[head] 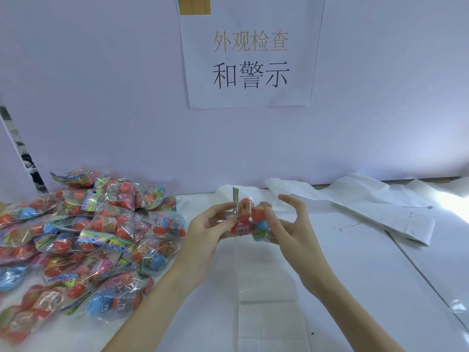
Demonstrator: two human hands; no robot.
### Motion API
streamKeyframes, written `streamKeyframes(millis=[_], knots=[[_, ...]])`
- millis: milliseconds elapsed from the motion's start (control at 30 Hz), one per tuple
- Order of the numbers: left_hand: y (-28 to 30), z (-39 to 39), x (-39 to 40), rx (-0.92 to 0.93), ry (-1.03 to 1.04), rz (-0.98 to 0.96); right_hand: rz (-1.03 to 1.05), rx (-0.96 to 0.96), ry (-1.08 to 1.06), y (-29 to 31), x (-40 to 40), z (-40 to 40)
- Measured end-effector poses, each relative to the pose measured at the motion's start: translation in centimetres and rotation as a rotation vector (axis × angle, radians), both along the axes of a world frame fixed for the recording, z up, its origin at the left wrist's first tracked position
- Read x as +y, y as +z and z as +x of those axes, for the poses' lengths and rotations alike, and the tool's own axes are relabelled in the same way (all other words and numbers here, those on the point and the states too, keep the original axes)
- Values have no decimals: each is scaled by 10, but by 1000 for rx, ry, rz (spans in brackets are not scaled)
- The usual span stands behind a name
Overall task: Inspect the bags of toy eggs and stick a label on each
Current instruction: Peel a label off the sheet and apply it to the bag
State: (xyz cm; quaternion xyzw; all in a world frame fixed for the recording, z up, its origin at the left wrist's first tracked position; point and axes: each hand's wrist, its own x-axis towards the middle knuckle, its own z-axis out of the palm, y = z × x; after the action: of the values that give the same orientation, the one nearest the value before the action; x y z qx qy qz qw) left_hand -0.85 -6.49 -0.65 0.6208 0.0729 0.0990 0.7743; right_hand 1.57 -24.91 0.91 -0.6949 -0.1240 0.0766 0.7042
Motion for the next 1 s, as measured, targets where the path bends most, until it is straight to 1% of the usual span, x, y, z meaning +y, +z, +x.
streamKeyframes(millis=[100, 200, 267, 367, 433, 533, 600, 700, 767, 833, 933, 1000], knots=[[3, -4, -3, -4, -71, 32, -22, -2, 35, 2, -2, -2], [4, -6, -5, -70, 16, 199, 49, 97, 49, 2, -2, -3], [4, -5, -5, -124, 93, 276, 85, 152, 72, 3, -3, -3], [2, -3, -6, -169, 185, 348, 146, 223, 128, 5, -3, -3], [0, -3, -7, -180, 219, 360, 178, 258, 150, 6, -2, -4], [-1, -2, -8, -189, 249, 334, 182, 260, 154, 7, -3, -2], [0, -2, -8, -167, 250, 260, 192, 262, 143, 5, -4, -1], [0, -3, -7, -73, 138, 159, 209, 260, 140, 1, -3, -1], [-1, -3, -7, -54, 65, 115, 221, 271, 175, 1, -2, -1], [-1, -3, -7, -57, 44, 8, 221, 297, 190, 2, -1, -1], [-1, 0, -5, -79, 76, -116, 116, 277, 200, 3, 0, -3], [-1, 0, -2, -133, 112, -64, -32, 236, 239, 4, 0, -6]])
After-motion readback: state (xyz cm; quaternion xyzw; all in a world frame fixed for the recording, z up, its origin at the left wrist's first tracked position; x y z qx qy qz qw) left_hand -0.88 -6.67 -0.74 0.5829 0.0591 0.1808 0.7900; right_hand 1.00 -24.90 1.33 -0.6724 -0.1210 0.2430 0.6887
